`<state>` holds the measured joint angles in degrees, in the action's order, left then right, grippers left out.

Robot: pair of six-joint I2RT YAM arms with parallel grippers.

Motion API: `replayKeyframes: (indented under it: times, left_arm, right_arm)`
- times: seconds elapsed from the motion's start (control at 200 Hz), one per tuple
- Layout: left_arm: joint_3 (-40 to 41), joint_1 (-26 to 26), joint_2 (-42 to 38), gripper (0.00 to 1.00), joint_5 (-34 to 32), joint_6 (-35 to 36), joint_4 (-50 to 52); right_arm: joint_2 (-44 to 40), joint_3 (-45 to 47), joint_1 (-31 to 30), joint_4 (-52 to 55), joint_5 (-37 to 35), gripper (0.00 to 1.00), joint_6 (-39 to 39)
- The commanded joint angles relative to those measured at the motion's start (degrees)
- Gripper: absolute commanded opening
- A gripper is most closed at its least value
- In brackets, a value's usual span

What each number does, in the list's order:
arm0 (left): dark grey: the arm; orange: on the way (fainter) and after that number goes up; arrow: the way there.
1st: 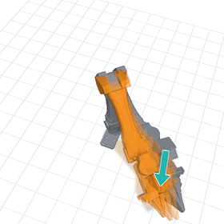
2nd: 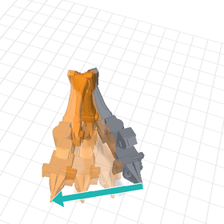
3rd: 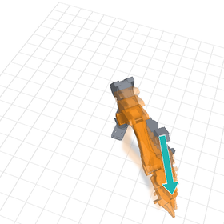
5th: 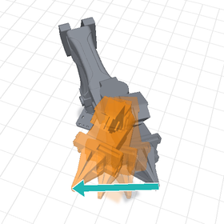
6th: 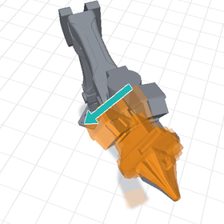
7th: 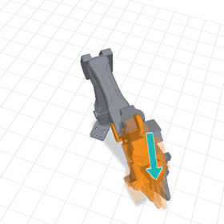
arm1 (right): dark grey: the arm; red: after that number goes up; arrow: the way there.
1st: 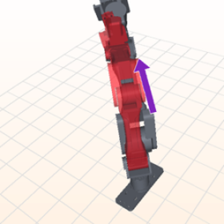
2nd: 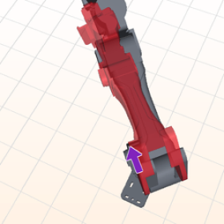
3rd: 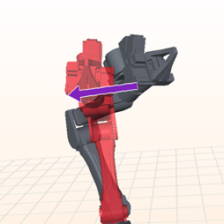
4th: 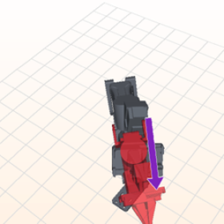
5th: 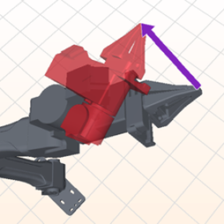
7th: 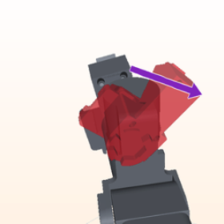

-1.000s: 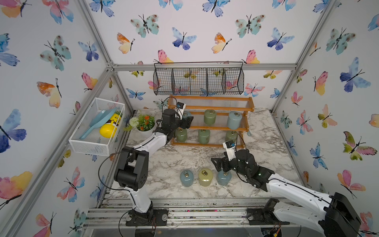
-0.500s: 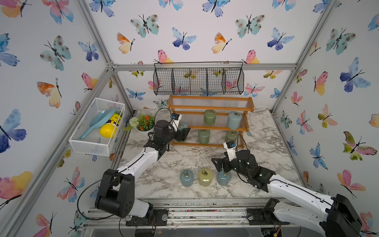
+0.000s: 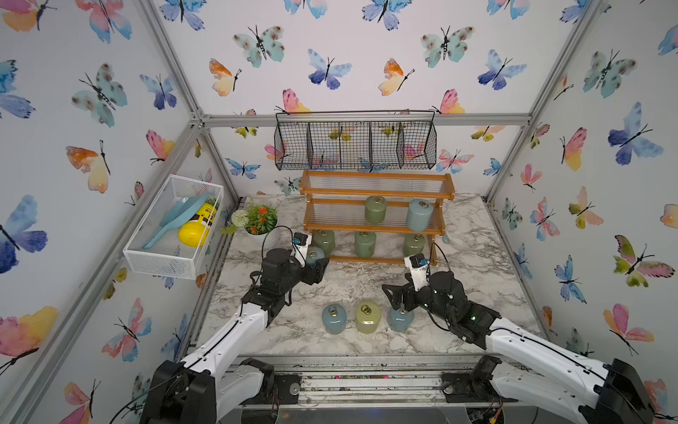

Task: Remove the tea canisters from the shelf
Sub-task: Pick up the tea canister from the shelf, then place the tea canister at the center of the board.

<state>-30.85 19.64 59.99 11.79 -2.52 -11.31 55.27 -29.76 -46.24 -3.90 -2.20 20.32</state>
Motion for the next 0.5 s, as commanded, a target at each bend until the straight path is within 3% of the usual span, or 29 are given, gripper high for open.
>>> replayKeyframes:
  times: [0.0, 0.491]
  left_arm:
    - [1.8, 0.7, -4.3, 0.78, -1.7, -2.6, -2.7]
    - [16.2, 5.9, -14.0, 0.8, -10.5, -9.4, -2.9]
  right_arm:
    - [-0.8, 0.8, -0.3, 1.7, -0.9, 1.0, -0.5]
    - [0.3, 1.3, -0.3, 1.1, -0.4, 1.0, -0.6]
